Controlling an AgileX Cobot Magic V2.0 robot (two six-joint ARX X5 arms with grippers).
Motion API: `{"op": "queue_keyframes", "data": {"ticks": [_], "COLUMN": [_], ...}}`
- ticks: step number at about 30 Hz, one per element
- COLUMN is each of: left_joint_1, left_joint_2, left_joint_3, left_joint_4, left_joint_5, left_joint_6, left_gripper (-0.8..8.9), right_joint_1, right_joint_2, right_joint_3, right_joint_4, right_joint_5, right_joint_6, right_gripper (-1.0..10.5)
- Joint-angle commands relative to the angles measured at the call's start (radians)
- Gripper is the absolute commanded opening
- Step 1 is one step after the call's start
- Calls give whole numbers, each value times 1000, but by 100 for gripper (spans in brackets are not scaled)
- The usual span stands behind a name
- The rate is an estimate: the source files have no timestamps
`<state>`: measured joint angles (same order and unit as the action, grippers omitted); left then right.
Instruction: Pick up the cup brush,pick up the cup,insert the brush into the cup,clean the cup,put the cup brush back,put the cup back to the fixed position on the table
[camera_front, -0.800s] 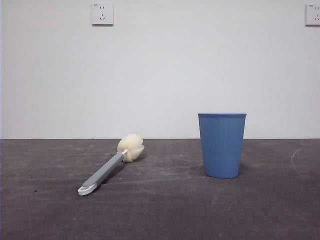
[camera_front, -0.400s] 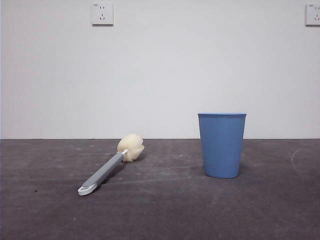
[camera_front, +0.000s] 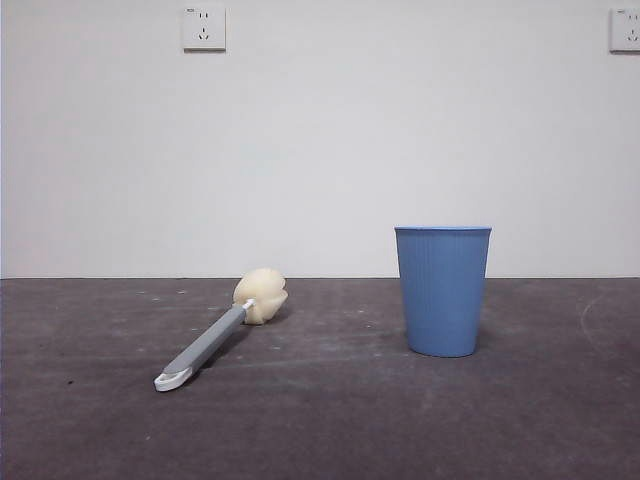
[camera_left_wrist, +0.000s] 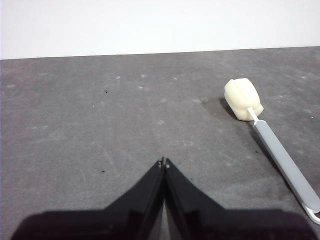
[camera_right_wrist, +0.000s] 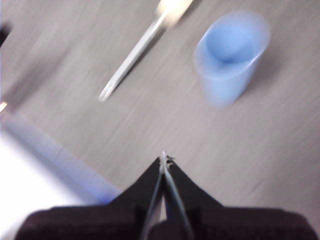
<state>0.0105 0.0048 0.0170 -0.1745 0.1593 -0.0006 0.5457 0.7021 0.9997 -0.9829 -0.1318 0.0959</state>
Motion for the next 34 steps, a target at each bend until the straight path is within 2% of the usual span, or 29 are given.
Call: {"op": "queue_keyframes", "data": {"ticks": [1,4,9,17,27,34], "left_joint_1": [3,3,3,3,3,3], "left_joint_2": [-2,-2,-2,-2,-2,-2], "left_joint_3": [-14,-14,-14,-14,-14,-14], "left_joint_4": [7,8,8,8,8,8], "left_joint_5": [-2,-1,-1,-1,-1,-1], "left_joint_6": [-4,-4,-4,-4,-4,-4], "left_gripper": [-3,-4,-3,-3,-4,-4], "right_joint_1": [-26,-61,-133,-251,-388,-463], "right_joint_2": [-55,-134,-272,-478,-597,-701], "right_joint_3": [-18,-62,-194,-549,-803,-920], "right_joint_4": [150,282,444,789,911,921], "right_joint_5": [54,67,98,108,108,109], "right_joint_6": [-45,-64,-157,-151,-132,-81], "right_gripper": [1,1,1,1,1,1]}}
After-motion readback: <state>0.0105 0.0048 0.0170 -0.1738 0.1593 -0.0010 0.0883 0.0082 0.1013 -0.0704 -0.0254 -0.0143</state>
